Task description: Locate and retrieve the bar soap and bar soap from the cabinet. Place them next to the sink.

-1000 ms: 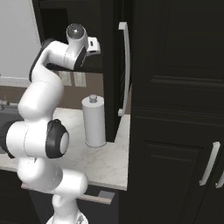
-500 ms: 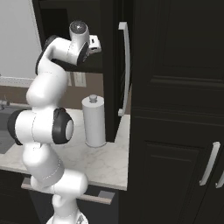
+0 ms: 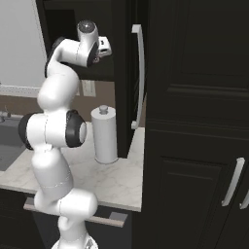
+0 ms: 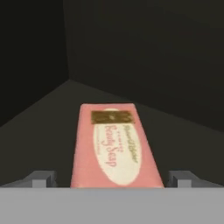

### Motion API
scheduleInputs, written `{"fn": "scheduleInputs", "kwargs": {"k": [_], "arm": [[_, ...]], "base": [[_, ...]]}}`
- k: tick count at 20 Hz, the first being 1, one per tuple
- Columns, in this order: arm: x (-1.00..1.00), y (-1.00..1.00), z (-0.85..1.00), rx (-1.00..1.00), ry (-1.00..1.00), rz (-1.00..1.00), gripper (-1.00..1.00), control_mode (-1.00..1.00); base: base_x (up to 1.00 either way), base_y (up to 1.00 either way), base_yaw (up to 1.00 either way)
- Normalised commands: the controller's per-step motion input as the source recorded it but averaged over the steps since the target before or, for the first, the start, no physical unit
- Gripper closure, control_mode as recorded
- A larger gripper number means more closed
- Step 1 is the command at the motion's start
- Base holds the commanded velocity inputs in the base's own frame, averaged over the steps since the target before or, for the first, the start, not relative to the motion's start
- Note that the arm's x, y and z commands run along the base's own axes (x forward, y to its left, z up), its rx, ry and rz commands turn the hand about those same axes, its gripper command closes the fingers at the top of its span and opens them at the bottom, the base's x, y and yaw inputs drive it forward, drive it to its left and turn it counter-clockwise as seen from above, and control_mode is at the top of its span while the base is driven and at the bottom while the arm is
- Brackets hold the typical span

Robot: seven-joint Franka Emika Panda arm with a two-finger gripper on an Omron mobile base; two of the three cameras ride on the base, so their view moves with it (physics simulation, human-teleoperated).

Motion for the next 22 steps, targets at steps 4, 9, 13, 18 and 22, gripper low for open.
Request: {"fn": "scheduleInputs", "kwargs": {"k": [4,9,13,18,22], "arm": [[0.44,0.00,-0.12,0.00,0.00,0.01,-1.00,-1.00],[0.29,0.01,-0.08,0.00,0.00,0.02,-1.00,-1.00],[0.04,0.08,-0.03,0.00,0.00,0.02,1.00,-1.00],[-0.01,0.00,-0.02,0.00,0.02,0.00,1.00,-1.00],[0.00,0.00,0.00,0.00,0.00,0.00,1.00,-1.00]], "base": [[0.00,0.00,0.00],[0.00,0.00,0.00],[0.00,0.00,0.00],[0.00,0.00,0.00],[0.00,0.00,0.00]]}}
